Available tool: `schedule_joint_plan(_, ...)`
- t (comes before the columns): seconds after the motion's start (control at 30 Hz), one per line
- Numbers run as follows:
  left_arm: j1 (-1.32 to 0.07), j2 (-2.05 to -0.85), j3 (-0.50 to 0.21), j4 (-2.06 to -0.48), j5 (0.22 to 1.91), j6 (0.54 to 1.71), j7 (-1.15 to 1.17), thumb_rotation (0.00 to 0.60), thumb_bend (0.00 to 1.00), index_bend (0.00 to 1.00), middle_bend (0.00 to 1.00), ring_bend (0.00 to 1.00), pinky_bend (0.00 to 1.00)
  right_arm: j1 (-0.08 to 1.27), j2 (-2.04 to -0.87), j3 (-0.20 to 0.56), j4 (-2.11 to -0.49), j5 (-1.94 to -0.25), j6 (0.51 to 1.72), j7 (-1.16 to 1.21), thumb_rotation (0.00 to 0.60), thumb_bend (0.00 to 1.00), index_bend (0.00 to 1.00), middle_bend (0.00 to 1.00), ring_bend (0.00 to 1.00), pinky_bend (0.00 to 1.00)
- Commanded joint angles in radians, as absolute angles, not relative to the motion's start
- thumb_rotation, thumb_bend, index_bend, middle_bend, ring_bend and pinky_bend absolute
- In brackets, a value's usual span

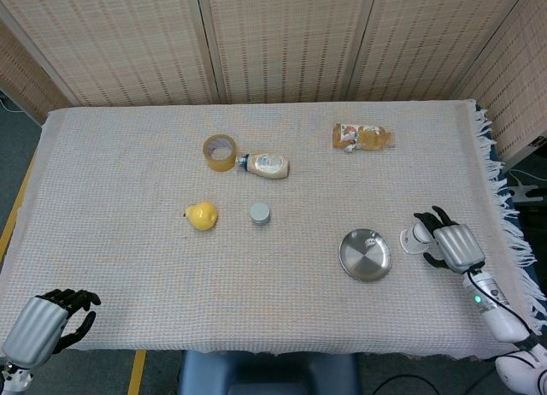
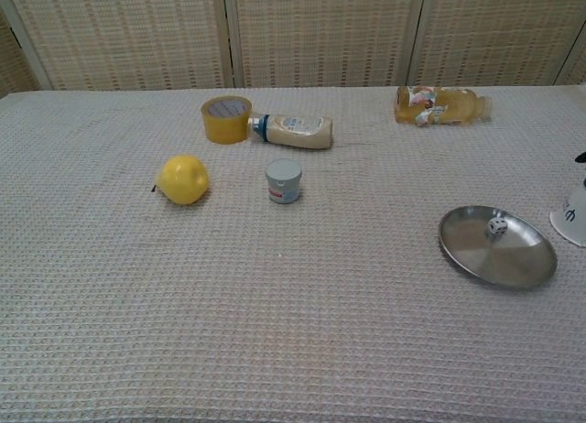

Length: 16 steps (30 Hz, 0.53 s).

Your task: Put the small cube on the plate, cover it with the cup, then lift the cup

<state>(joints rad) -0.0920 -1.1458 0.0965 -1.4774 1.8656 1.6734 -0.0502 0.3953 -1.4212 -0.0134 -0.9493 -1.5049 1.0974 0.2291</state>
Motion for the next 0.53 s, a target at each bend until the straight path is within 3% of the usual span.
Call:
schedule_joint_plan(0.03,-0.093,-1.146,0.097,-1.477,1.866,1.673,-0.05,0.6,0.43,0.47,0.57,0.59,0.69,0.377,-1.292,-0.019,-1.176,-1.485,1.099,0.068,0.6,0.1,0.0,0.0,0.0,0.29)
schedule_joint_plan(0.27,-0.096,-1.149,0.097,-1.478,1.87,1.668,-0.046,0.6,0.43,0.47,0.57,0.59,0.69,0.332,-1.144,-0.025,-1.491,-1.491,1.185,-0.137,0.6,0.08,0.0,0.0,0.0,0.19)
schedule_joint_plan(0.4,-0.1,-1.152,0.097,-1.475,1.873,1.663,-0.048,0.6,0.43,0.47,0.57,0.59,0.69,0.271,-1.181,-0.029,-1.512,-1.598,1.368,-0.134,0.6,0.08,0.0,0.0,0.0,0.18)
schedule_joint_plan(0.53,-0.106,-1.156,0.099,-1.471,1.876,1.653,-0.049,0.6,0.43,0.47,0.57,0.59,0.69,0.227,-1.2,-0.044,-1.52,-1.632,1.437,-0.213,0.6,0.08,0.0,0.0,0.0,0.18)
